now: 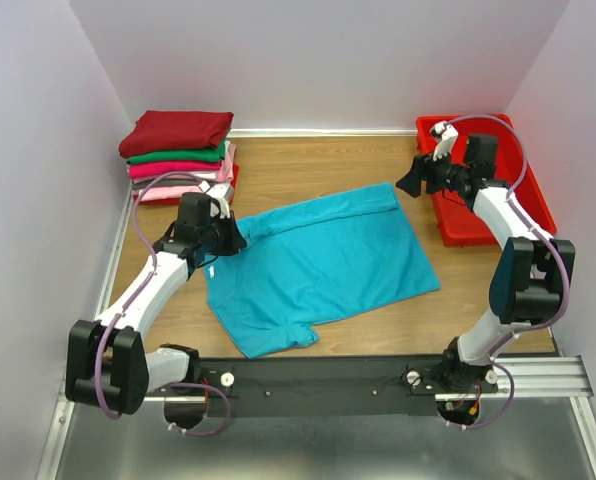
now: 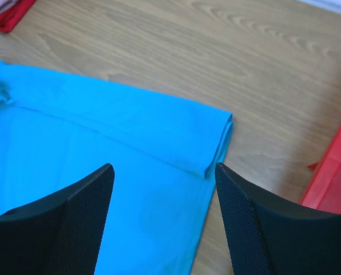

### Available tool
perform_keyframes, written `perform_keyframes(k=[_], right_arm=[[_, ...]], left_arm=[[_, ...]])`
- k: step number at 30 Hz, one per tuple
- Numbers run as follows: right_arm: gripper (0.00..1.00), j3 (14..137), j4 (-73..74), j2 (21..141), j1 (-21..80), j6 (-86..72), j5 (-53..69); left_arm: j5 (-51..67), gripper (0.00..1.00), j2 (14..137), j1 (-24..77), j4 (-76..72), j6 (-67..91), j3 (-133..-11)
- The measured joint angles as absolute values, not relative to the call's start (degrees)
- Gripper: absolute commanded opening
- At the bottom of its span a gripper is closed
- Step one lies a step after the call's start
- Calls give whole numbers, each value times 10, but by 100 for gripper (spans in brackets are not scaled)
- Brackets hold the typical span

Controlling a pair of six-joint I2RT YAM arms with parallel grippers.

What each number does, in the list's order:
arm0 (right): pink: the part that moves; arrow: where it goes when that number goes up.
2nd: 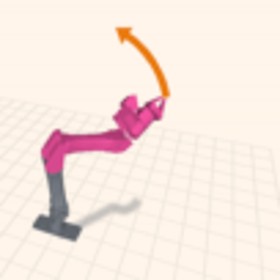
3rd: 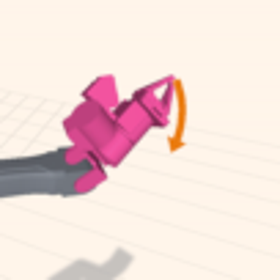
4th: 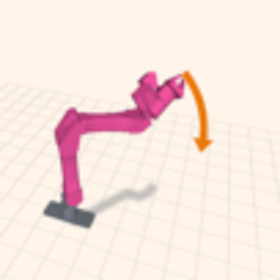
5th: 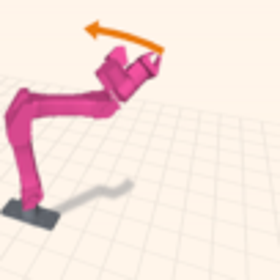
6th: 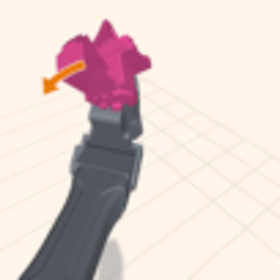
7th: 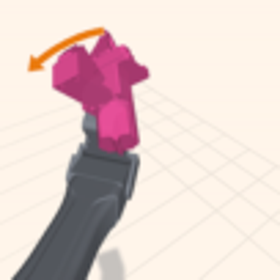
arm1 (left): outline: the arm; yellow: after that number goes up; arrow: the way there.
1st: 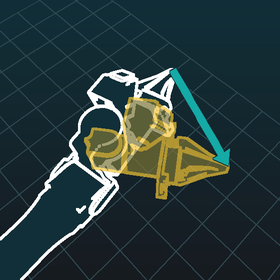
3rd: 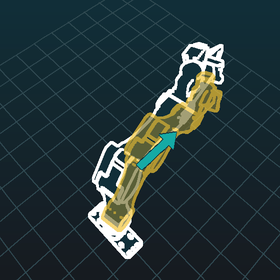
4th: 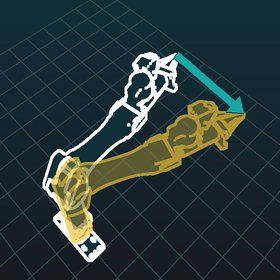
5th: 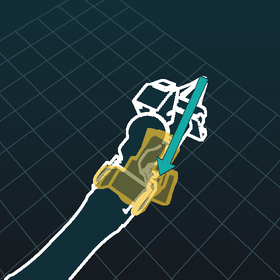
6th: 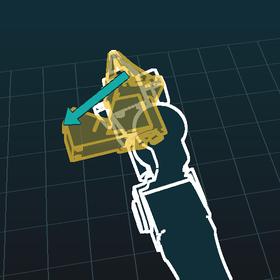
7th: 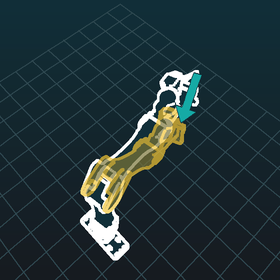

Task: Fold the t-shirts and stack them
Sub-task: Fold the tshirt

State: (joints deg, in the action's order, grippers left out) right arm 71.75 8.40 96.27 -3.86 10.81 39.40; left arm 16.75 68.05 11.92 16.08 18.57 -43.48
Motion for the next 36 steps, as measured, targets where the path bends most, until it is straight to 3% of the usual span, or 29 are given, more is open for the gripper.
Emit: perform_keyframes(k=[1,3,6,11,15,18,21,27,28,29,36], right_arm=[[78,711,85,962,-39,108,395],[79,695,90,962,-39,107,396],[81,675,98,954,-39,106,396],[82,660,132,910,-39,130,411],[82,660,198,875,-39,201,453],[82,659,258,867,-39,253,471],[81,642,313,855,-39,294,473],[81,616,357,829,-39,301,475],[81,612,357,827,-39,301,476],[81,606,359,825,-39,301,478],[81,567,367,825,-39,301,486]], left_arm=[[172,39,684,120,163,186,-435],[183,54,698,122,173,188,-436],[192,57,693,125,202,179,-437],[194,74,583,126,231,167,-461],[194,74,515,126,192,166,-484],[197,73,536,126,165,168,-486],[198,66,622,128,151,174,-481],[149,64,799,159,148,187,-492],[138,60,828,170,145,191,-501],[132,56,843,176,143,194,-506],[87,54,933,206,124,202,-559]])
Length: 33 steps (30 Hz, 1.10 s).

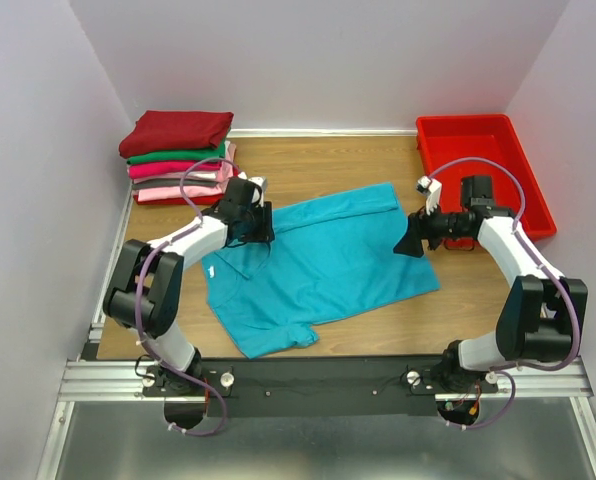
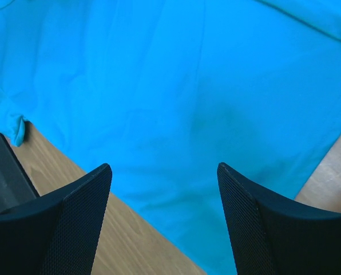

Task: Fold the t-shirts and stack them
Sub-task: Fold the tshirt

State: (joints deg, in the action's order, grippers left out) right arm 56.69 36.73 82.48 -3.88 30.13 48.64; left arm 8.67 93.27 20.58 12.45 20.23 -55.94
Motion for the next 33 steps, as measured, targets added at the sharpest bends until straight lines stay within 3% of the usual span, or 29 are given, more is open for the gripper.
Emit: perform_keyframes(k=[17,24,26,27,28,30,33], right_arm=[[80,547,370,811,-39,307,494],[78,544,396,804,-36,352,512],[77,561,475,812,-12,446,531],[77,567,496,816,0,477,536],[78,578,535,825,41,534,547],[76,580,581,830,127,614,564],[76,564,554,816,276,620,557]], left_arm=[[117,55,993,262,118,177,-588],[164,55,893,268,130,162,-581],[165,56,846,268,131,161,-577],[160,59,823,268,132,161,-574],[145,74,788,268,134,164,-568],[107,87,705,269,137,178,-547],[51,88,533,268,127,208,-519]])
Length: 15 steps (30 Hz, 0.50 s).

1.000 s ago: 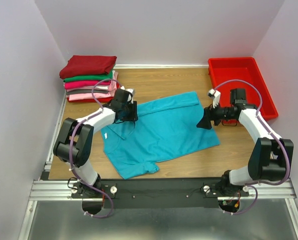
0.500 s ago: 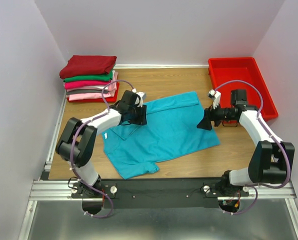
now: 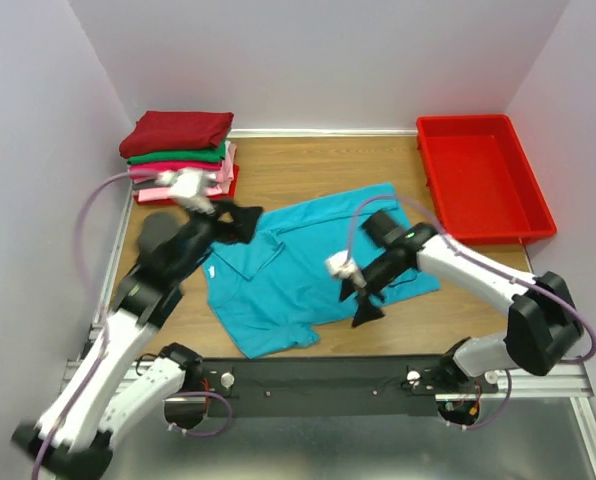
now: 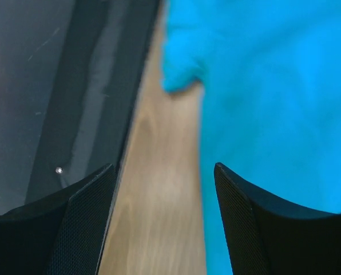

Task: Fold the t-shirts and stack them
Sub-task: Fold the tshirt

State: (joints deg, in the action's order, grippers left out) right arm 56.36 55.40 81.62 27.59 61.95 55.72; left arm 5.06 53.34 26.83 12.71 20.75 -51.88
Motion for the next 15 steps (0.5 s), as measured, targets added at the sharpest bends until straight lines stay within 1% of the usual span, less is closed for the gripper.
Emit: perform_keyframes(k=[1,2,3,5,7,10,13,15], right_arm=[[68,558,535,814,318,608,548],[62,553,507,812,389,594,525],[59,552,477,817,456,580,501],[59,566,448,840,529,553,457],[59,588,405,882,581,532,404],[59,616,356,938,642,507,340],[59,645,326,984,687,483,296],[57,662,305,1013,710,471,268]], left_arm=[[34,86,467,266,117,225,-507],[26,85,405,266,114,239,-500],[20,84,368,266,112,250,-499],[5,82,303,266,109,278,-498],[-8,82,283,266,123,298,-491],[-36,82,258,266,174,321,-468],[-71,82,207,266,217,330,-454],[-89,82,174,266,226,331,-457]])
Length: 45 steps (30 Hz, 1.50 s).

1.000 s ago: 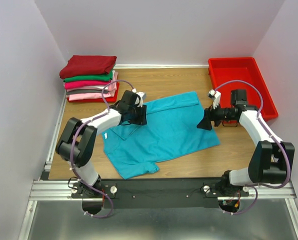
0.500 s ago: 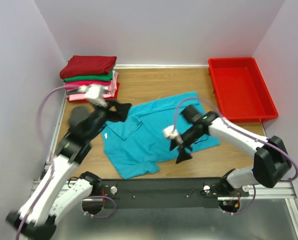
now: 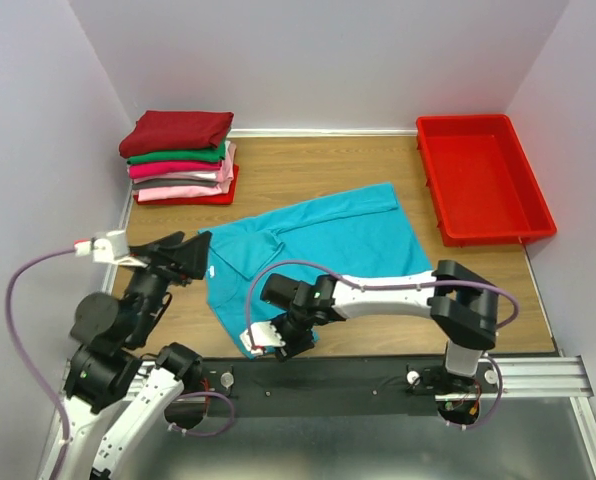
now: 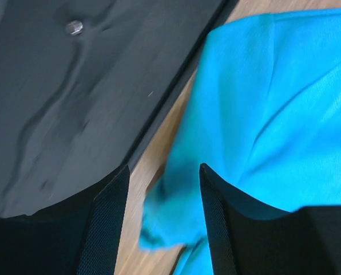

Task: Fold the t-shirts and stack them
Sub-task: Fold the tshirt

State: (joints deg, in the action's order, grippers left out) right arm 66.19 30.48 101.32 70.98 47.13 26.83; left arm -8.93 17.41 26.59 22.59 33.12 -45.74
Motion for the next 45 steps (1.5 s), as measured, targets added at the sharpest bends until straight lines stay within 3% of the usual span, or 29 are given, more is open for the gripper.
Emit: perform_keyframes(k=[9,12,19,21,22,24,25,28,31,33,36,37,38,45], right_arm=[[28,685,266,1075,726,432,195],[12,688,265,1075,726,420,182],[6,727,267,1065,661,373,200],[9,751,265,1063,616,345,223],[17,758,263,1063,594,330,233],[34,775,257,1064,538,290,253],[53,780,253,1065,515,272,259],[72,791,241,1074,443,208,291],[73,794,236,1082,401,170,313],[73,794,236,1084,379,151,324],[82,793,236,1080,358,140,339],[94,789,236,1076,353,140,344],[100,781,235,1068,344,143,354],[100,690,235,949,234,176,404]], left_arm=[[-123,82,135,266,231,321,-493],[-123,82,136,266,232,313,-493],[-123,82,136,266,232,304,-493],[-121,81,137,266,229,304,-490],[-119,82,138,266,227,304,-487],[-114,82,142,266,221,306,-478],[-110,81,146,266,218,308,-473],[-92,81,162,266,206,318,-451],[-68,78,173,266,192,333,-425],[-52,70,185,266,187,351,-406],[-14,58,217,266,176,387,-384],[2,56,228,266,169,398,-375],[21,55,249,266,164,416,-361],[86,59,432,301,164,518,-274]])
